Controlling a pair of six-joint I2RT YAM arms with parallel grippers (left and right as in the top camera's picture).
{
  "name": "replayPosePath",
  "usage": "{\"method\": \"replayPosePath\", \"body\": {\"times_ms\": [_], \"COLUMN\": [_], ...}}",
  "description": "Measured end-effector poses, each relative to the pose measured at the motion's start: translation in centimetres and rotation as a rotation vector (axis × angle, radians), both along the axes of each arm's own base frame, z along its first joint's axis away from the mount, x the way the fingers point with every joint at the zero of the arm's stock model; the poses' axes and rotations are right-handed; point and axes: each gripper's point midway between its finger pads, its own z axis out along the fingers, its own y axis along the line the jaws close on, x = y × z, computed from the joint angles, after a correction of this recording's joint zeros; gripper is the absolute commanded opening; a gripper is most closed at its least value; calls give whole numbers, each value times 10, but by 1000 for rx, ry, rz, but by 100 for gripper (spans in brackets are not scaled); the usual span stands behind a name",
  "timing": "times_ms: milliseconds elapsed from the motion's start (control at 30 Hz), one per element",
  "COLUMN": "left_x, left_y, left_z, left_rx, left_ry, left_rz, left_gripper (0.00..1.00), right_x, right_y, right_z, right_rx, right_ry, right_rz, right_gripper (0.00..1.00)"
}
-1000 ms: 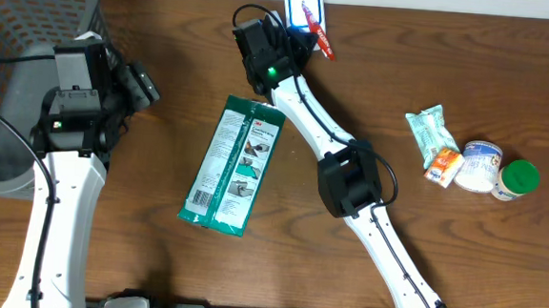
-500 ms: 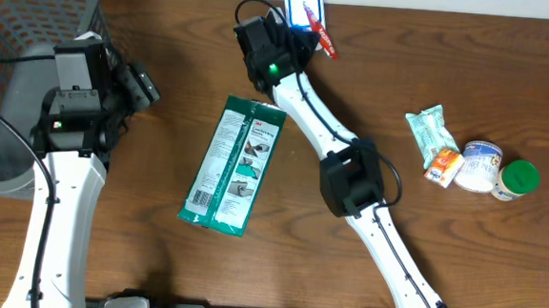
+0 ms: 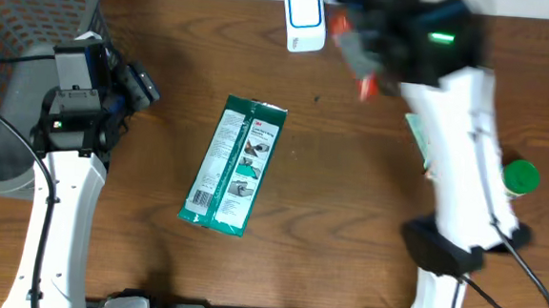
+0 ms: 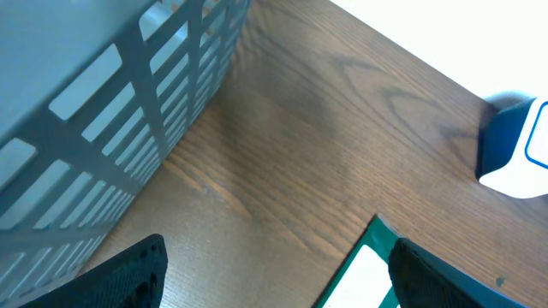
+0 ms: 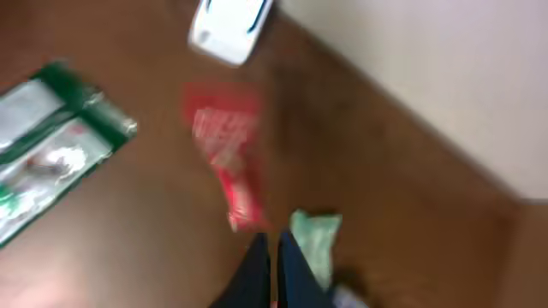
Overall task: Scan the item barcode
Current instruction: 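Carry the red stick right and lower it near the other items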
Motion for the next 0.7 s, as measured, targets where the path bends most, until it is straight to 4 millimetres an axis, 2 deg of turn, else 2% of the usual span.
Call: {"method": "replayPosePath", "body": {"times_ms": [67,133,233,367,433,467,533,600,633,700], "left_x": [0,0,0,0,0,0,0,0,0,0], "left_y": [0,0,0,0,0,0,0,0,0,0], "left_z": [0,0,0,0,0,0,0,0,0,0], "left_rx": [0,0,0,0,0,0,0,0,0,0], "left_ry": [0,0,0,0,0,0,0,1,0,1], "left_rz": [0,0,0,0,0,0,0,0,0,0], "left_gripper": [84,84,84,84,84,84,84,84,84,84], "right_x": [-13,-16,-22,-37,-33,-31,-24,-15,-16,-26], "right_y": [-14,-21,-28,-31,-27,-25,-16,0,6,19], "right_z": [9,10,-11,-71,-100,-117,-153,-199,-215,-261], "right_rx": [106,176,216,184,183,186,211,285,311,367], "right_ry": [35,60,158,375,416,437,468,479,493,538], "right_rz": [-29,-57,-101,-153,-169,-176,-191,-205,-212,-253], "right_gripper": [1,1,1,2,17,19,15,9,6,6]}}
